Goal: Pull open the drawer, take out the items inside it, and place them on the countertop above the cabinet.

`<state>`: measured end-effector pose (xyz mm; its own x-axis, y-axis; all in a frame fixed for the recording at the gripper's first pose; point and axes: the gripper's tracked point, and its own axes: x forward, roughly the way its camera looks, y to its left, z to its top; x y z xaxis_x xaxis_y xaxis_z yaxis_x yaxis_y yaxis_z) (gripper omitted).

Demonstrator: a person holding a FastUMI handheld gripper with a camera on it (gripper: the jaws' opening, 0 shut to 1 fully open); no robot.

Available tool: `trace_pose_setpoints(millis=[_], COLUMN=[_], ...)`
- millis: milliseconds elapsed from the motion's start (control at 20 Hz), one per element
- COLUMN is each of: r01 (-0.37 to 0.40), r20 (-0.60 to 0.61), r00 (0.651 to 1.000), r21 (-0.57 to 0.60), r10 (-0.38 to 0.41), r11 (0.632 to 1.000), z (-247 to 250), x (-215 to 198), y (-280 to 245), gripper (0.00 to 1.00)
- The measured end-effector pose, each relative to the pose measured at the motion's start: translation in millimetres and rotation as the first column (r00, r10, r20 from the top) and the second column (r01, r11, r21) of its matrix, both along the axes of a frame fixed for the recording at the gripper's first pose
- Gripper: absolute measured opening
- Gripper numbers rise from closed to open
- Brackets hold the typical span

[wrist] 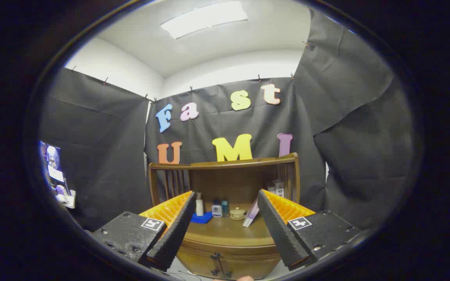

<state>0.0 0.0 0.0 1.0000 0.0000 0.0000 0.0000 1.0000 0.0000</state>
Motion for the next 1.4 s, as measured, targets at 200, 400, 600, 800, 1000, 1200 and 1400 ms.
trace_pose_setpoints(millis=[200,400,600,800,1000,1200,1400], r01=[0.003,0.005,0.007,0.009,0.011,0.011,0.016], r20=[-0.005,-0.010,-0.009,-0.015,-0.019,-0.027,-0.047], r00=[1.000,1.000,1.000,1.000,1.000,1.000,0.999], r21=[-0.011,-0.003,-0.003,0.005,0.019,0.032,0.039], r10=[-0.003,-0.005,-0.007,-0.009,-0.011,-0.010,-0.014], r11=[1.000,1.000,1.000,1.000,1.000,0.999,0.999], z=[-3.3,-7.2,-9.3,-16.8,-25.3,-40.9,-67.2], x=[2.0,4.7,8.6,12.1,17.7,24.2,35.7], y=[2.3,4.3,5.7,6.6,6.4,8.9,9.8], gripper=[1.00,1.00,1.00,1.00,1.00,1.00,1.00])
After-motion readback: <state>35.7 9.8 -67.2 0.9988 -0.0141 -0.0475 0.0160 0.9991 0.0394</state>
